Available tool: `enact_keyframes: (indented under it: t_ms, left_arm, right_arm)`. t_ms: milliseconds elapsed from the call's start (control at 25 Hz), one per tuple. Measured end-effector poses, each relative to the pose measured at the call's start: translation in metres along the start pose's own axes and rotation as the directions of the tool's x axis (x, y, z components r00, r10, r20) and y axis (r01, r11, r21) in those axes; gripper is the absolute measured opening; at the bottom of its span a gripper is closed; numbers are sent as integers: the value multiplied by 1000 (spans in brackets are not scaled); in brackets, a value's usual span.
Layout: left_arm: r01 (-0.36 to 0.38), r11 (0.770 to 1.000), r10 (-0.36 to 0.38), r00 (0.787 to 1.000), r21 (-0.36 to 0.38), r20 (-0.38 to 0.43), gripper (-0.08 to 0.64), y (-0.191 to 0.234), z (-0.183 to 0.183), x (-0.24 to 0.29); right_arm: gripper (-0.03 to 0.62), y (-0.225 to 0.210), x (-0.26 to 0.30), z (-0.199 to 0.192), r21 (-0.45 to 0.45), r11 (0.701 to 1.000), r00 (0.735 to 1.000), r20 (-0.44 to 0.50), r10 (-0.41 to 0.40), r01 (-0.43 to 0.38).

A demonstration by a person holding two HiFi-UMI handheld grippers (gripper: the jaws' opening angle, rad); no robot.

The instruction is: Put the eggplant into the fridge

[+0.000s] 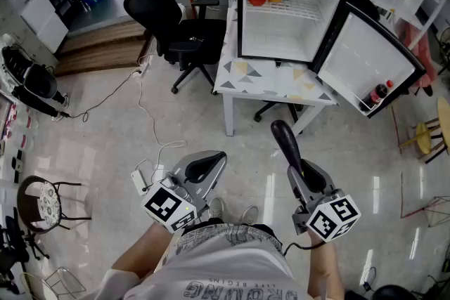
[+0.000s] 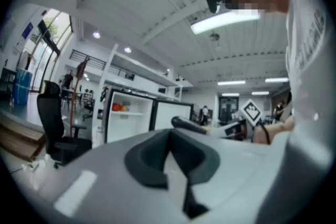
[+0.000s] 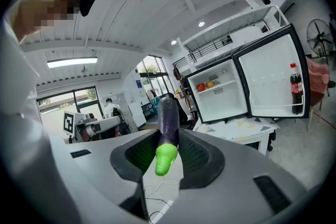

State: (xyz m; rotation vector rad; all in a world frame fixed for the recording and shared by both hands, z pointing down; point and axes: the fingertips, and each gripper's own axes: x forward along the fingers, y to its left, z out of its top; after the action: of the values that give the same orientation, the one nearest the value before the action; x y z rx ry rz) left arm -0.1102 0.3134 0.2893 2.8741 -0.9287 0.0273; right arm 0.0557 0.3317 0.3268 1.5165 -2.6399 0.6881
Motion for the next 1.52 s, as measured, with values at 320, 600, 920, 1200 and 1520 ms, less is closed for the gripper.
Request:
enact_keyframes:
  t_ms: [320, 600, 920, 1200, 1520]
  left_arm:
    - [12, 1000, -12, 1000, 2, 0, 8, 4, -2, 8]
    - [13, 1000, -13, 1000, 6, -5, 8, -4, -2, 20]
    - [-14, 1000, 14, 1000, 18, -17, 8, -23, -10, 39]
    - [-44, 999, 44, 999, 19, -22, 8, -38, -19, 51]
    - [-59, 998, 60, 998, 24, -19, 8, -35, -20, 65]
  right_arm:
    - [123, -6, 4, 1, 11, 1000, 1000, 14, -3, 3]
    - [123, -20, -4, 3, 30, 1000, 1000, 19, -7, 6]
    - [123, -48, -20, -2, 35, 999, 1000, -1, 14, -14]
    - [123, -67, -32, -5, 37, 999, 999, -3, 37, -37]
    - [123, -82, -26, -1, 33, 998, 999, -3, 47, -47]
